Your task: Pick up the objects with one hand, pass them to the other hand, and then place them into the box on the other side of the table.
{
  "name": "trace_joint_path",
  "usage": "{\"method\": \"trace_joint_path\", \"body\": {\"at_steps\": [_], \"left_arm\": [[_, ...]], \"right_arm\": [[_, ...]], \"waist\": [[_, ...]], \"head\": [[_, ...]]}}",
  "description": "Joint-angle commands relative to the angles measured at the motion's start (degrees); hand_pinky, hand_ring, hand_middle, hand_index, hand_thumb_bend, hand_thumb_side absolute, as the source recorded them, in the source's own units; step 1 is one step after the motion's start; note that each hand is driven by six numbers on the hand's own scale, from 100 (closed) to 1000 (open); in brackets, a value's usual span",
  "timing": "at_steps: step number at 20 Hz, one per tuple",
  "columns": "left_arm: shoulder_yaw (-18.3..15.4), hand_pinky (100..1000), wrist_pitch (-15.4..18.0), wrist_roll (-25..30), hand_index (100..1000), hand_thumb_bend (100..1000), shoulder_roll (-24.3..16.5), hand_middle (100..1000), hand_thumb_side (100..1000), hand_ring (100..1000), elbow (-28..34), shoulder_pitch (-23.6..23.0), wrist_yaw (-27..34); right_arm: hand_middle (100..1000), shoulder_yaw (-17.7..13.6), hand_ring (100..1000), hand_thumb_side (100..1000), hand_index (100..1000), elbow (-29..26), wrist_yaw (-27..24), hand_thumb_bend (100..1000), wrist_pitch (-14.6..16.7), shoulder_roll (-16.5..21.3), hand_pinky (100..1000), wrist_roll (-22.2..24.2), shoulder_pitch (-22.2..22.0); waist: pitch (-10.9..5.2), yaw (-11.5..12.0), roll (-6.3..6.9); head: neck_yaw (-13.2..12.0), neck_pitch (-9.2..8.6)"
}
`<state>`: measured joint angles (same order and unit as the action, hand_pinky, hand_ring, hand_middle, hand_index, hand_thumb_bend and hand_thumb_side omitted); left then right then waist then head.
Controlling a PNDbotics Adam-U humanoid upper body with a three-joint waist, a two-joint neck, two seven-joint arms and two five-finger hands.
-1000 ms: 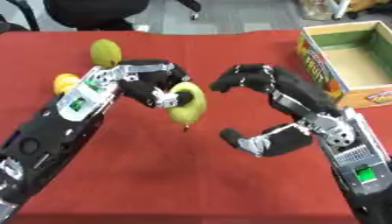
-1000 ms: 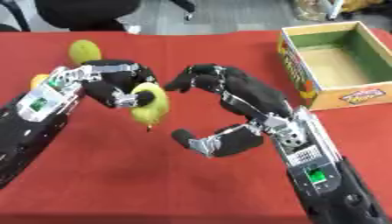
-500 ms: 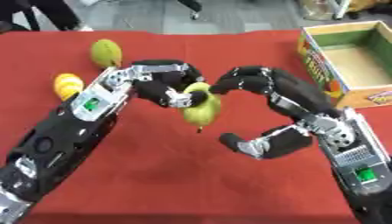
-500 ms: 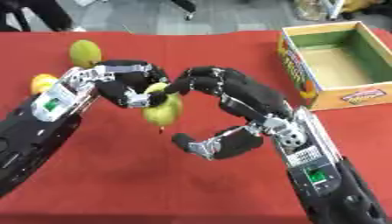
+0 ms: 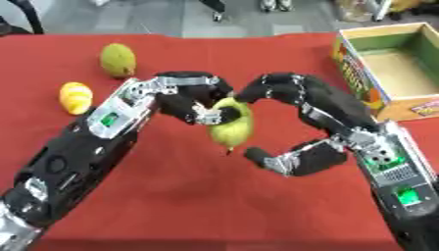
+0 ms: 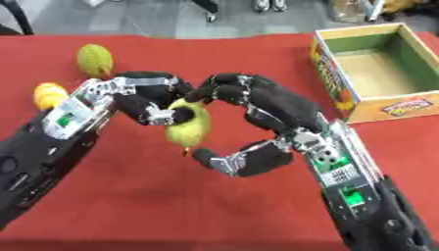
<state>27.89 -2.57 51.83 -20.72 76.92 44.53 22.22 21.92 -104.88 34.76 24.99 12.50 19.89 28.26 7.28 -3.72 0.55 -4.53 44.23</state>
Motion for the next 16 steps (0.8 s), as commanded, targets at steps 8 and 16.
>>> {"method": "trace_joint_path", "body": {"at_steps": [8, 16], "left_arm": [[0.7, 513, -1.3, 0.1, 457, 100, 0.4, 292, 329, 304, 2.0, 1.9, 2.2], [1.0, 515, -2.1, 0.1, 458, 100, 0.5, 293, 327, 307, 3.1, 2.2, 3.1]], "right_arm": [[703, 0.3, 684, 510, 821, 0.0, 2.8, 325, 0.2, 0.3, 731, -0.3, 1.1], [663, 0.3, 662, 497, 742, 0.3, 3.7, 301, 0.2, 0.3, 718, 0.6, 1.0]], "waist": [[0.07, 0.1, -0.53], [0.03, 0.2, -0.48]], "head": [[-0.1, -0.12], [-0.1, -0.12]]}}
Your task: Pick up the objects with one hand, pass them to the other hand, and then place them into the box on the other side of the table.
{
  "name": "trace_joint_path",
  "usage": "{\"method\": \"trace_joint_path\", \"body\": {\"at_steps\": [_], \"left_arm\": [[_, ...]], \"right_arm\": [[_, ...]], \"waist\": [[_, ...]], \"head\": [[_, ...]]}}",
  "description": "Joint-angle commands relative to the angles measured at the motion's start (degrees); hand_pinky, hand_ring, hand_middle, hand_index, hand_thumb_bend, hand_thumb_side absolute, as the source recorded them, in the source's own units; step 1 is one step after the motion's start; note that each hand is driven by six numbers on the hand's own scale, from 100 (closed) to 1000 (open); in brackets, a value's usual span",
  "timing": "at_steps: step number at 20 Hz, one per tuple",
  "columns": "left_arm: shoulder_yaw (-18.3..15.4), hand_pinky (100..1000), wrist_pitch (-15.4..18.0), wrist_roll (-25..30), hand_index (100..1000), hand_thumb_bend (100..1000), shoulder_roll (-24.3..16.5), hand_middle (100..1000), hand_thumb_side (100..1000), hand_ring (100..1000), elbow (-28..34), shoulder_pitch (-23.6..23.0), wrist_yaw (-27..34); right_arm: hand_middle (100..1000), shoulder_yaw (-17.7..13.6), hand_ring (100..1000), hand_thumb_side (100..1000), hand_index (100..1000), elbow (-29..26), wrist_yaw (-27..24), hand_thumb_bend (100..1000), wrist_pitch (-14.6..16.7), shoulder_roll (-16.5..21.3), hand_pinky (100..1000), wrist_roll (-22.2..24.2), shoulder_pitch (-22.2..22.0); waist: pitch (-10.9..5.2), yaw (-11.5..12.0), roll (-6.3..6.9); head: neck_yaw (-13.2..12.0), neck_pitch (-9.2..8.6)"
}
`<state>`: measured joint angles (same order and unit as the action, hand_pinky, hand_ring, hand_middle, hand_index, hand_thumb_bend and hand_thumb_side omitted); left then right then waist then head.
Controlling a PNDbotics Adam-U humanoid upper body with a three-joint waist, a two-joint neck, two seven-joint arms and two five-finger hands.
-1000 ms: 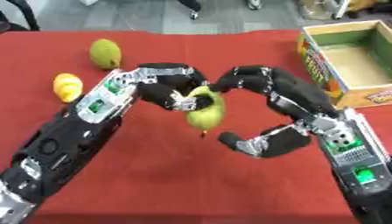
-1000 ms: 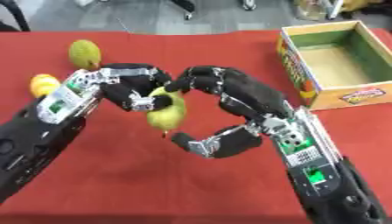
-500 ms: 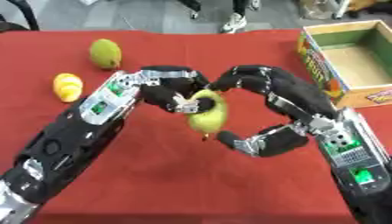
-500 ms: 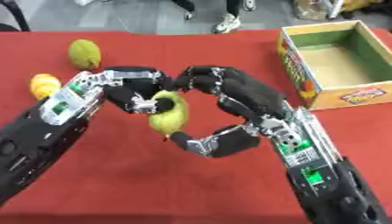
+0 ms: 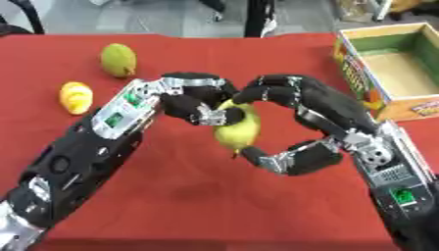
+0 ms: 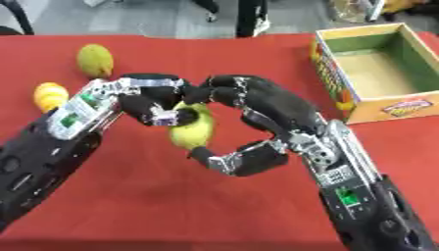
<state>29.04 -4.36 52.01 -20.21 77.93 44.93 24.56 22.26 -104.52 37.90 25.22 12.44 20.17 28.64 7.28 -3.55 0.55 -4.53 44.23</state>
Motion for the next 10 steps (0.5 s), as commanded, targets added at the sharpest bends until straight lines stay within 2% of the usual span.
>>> {"method": "trace_joint_path", "body": {"at_steps": [1, 4, 5, 6, 7, 10], "left_arm": [[-0.1, 515, -0.3, 0.0, 458, 100, 0.0, 293, 327, 307, 2.1, 1.8, 0.8], [0.0, 521, -0.5, 0.0, 471, 100, 0.0, 300, 326, 313, 2.1, 1.7, 0.4], [0.1, 521, -0.5, 0.0, 471, 100, 0.0, 300, 326, 313, 2.0, 1.7, 0.3], [0.1, 528, -0.5, 0.0, 480, 100, 0.0, 306, 327, 320, 2.0, 1.7, 0.2], [0.2, 531, -0.5, 0.0, 483, 100, 0.1, 308, 327, 323, 1.9, 1.7, 0.1], [0.4, 539, -0.4, 0.0, 494, 100, 0.0, 317, 332, 332, 2.0, 1.6, -0.2]], "right_arm": [[653, -0.1, 659, 496, 728, -0.1, 0.6, 294, -0.1, 0.3, 716, 0.2, 0.6], [616, -0.1, 638, 481, 685, -0.1, 0.8, 213, -0.4, 0.4, 703, -0.4, 0.6], [616, -0.1, 638, 481, 685, -0.1, 0.9, 213, -0.5, 0.4, 703, -0.7, 0.6], [595, -0.2, 619, 450, 661, -0.1, 0.9, 129, -0.7, 0.4, 690, -1.1, 0.6], [584, -0.2, 608, 422, 647, -0.1, 1.0, 100, -0.9, 0.4, 680, -1.5, 0.6], [572, -0.2, 594, 360, 630, 0.0, 1.2, 100, -1.4, 0.5, 662, -2.7, 0.6]], "waist": [[0.02, 0.0, -0.48], [0.03, 0.0, -0.46], [0.03, 0.0, -0.45], [0.02, 0.0, -0.42], [0.02, 0.0, -0.40], [0.00, 0.0, -0.35]], "head": [[-0.1, -0.12], [-0.2, -0.12], [-0.2, -0.12], [-0.2, -0.12], [-0.2, -0.12], [-0.2, -0.12]]}}
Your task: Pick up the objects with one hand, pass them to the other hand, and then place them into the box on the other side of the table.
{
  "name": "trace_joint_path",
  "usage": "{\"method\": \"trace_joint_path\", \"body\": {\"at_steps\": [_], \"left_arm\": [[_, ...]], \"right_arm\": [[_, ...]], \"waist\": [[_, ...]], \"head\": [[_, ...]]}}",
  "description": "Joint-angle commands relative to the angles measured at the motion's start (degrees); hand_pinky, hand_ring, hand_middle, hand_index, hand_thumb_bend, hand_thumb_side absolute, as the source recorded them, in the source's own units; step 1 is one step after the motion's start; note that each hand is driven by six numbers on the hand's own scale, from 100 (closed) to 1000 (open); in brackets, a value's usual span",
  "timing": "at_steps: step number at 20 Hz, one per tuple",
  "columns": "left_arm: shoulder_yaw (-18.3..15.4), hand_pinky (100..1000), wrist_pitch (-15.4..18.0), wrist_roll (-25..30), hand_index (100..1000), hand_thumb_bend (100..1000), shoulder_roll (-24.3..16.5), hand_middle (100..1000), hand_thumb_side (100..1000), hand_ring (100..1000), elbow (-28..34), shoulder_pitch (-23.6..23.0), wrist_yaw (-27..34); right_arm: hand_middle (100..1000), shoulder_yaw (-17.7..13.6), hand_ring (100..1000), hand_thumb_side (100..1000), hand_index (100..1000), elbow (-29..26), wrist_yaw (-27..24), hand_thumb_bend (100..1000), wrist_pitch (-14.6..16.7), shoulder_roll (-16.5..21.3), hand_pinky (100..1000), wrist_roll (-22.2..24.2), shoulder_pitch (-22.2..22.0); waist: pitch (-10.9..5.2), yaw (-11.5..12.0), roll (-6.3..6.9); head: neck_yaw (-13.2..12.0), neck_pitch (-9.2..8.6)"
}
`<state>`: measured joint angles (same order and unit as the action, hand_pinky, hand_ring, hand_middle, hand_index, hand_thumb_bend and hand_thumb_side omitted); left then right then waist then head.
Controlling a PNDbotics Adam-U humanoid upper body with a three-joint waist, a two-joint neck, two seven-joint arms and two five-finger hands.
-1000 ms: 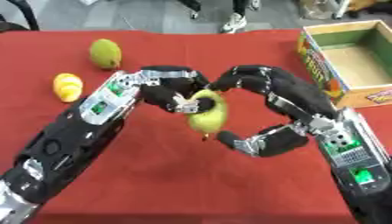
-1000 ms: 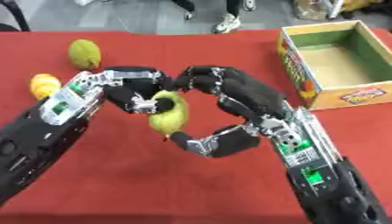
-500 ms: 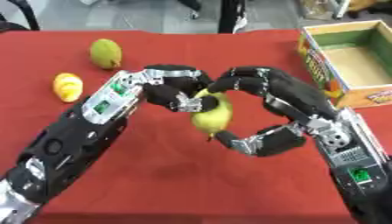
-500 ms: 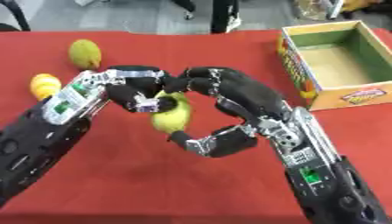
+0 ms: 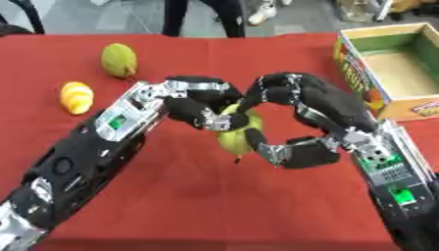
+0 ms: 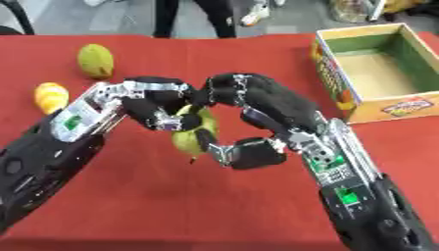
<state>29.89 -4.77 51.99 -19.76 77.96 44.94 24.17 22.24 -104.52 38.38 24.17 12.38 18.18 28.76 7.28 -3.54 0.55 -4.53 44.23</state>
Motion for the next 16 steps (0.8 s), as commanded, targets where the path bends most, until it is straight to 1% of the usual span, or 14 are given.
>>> {"method": "trace_joint_path", "body": {"at_steps": [1, 4, 6, 7, 8, 9, 10, 11, 12, 16], "left_arm": [[-0.3, 542, 0.0, 0.0, 497, 100, -0.5, 321, 334, 336, 2.1, 1.6, 0.1], [0.1, 550, 0.2, 0.0, 509, 100, -0.6, 332, 335, 347, 2.8, 1.5, -0.3], [0.1, 549, 0.2, 0.0, 509, 100, -0.6, 332, 333, 347, 3.1, 1.5, -0.3], [0.1, 548, 0.2, 0.0, 508, 100, -0.6, 331, 333, 346, 3.2, 1.5, -0.2], [0.0, 547, 0.2, 0.0, 507, 100, -0.7, 330, 332, 345, 3.3, 1.5, -0.2], [-0.1, 547, 0.2, 0.0, 507, 100, -0.7, 330, 332, 345, 3.4, 1.5, -0.2], [-0.2, 542, 0.2, 0.0, 503, 100, -0.8, 326, 329, 341, 3.4, 1.5, -0.3], [-0.5, 542, 0.3, 0.0, 502, 100, -0.9, 324, 328, 340, 3.3, 1.4, -0.4], [-0.7, 539, 0.4, 0.0, 499, 100, -1.1, 322, 326, 338, 3.1, 1.3, -0.5], [-1.6, 534, 1.3, 0.0, 495, 100, -1.9, 318, 323, 334, 2.3, 1.2, -1.4]], "right_arm": [[570, -0.1, 591, 344, 627, 0.0, 0.8, 100, -0.5, 0.5, 659, -1.0, 0.5], [561, 0.0, 580, 291, 628, 0.2, 0.8, 100, -0.7, 0.5, 644, -1.3, 0.5], [560, 0.0, 579, 293, 638, 0.3, 0.9, 100, -0.6, 0.6, 641, -1.3, 0.5], [563, 0.0, 582, 331, 648, 0.3, 0.9, 100, -0.5, 0.6, 643, -1.3, 0.5], [571, 0.0, 587, 390, 668, 0.3, 0.9, 100, -0.5, 0.6, 648, -1.2, 0.5], [573, -0.1, 588, 406, 675, 0.3, 0.8, 100, -0.4, 0.6, 649, -1.1, 0.4], [596, -0.1, 601, 492, 727, 0.3, 0.7, 166, -0.4, 0.6, 659, -1.0, 0.4], [611, -0.1, 611, 505, 738, 0.3, 0.5, 176, -0.4, 0.5, 664, -0.8, 0.3], [622, -0.2, 619, 539, 772, 0.3, 0.4, 202, -0.4, 0.5, 669, -0.7, 0.3], [671, -0.5, 652, 600, 823, 0.0, -0.1, 262, -0.5, 0.5, 687, -0.4, 0.2]], "waist": [[0.00, -0.1, -0.34], [-0.02, -0.1, -0.30], [-0.04, 0.0, -0.26], [-0.05, 0.0, -0.25], [-0.06, 0.0, -0.24], [-0.07, 0.0, -0.24], [-0.09, -0.1, -0.23], [-0.10, -0.1, -0.23], [-0.11, -0.1, -0.22], [-0.13, -0.2, -0.13]], "head": [[-0.2, -0.12], [-0.3, -0.12], [-0.3, -0.12], [-0.3, -0.12], [-0.3, -0.12], [-0.3, -0.12], [-0.4, -0.12], [-0.4, -0.12], [-0.4, -0.12], [-0.5, -0.12]]}}
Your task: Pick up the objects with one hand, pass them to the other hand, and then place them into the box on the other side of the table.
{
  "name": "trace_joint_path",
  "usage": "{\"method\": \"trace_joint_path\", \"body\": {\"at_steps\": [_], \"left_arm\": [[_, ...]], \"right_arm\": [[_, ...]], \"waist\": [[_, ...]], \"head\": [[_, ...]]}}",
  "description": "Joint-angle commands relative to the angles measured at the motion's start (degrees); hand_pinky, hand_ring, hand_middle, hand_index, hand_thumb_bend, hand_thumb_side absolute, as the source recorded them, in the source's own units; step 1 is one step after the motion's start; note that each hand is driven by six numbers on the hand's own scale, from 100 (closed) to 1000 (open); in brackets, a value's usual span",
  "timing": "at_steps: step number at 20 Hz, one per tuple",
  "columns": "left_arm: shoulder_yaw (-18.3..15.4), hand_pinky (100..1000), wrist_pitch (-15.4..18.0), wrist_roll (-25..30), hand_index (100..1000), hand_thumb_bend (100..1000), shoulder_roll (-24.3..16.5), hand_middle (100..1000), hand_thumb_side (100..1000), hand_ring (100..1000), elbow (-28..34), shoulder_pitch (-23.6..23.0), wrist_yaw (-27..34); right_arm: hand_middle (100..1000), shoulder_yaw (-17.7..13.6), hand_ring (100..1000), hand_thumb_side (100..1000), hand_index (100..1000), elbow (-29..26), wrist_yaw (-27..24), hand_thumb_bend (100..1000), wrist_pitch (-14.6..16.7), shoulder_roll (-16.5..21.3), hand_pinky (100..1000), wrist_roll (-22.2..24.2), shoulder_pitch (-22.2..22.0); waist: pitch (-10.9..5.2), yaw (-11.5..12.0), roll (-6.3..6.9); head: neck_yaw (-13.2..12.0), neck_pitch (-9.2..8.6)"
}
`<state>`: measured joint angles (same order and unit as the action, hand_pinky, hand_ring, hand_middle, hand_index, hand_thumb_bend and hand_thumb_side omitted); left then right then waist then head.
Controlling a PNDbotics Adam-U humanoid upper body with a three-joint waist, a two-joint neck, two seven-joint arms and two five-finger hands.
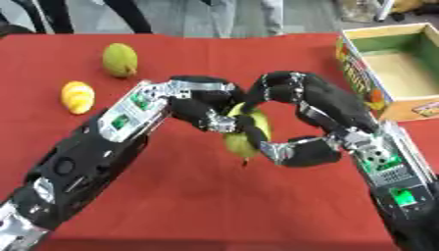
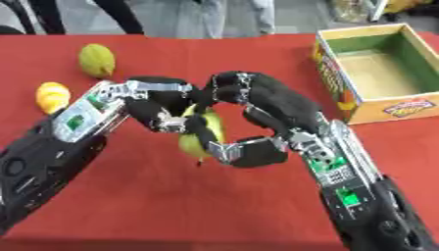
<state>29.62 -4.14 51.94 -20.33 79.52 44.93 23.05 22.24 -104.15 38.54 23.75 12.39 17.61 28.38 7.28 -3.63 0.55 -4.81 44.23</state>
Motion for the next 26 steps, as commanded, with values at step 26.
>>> {"method": "trace_joint_path", "body": {"at_steps": [26], "left_arm": [[-0.4, 528, -0.6, 0.0, 489, 100, -1.3, 311, 321, 330, 2.7, 2.0, 2.6]], "right_arm": [[754, -0.6, 719, 520, 891, -0.7, 0.8, 374, 1.5, 0.4, 734, 2.7, 0.2]], "waist": [[-0.46, -0.1, 0.17]], "head": [[0.0, -0.12]]}}
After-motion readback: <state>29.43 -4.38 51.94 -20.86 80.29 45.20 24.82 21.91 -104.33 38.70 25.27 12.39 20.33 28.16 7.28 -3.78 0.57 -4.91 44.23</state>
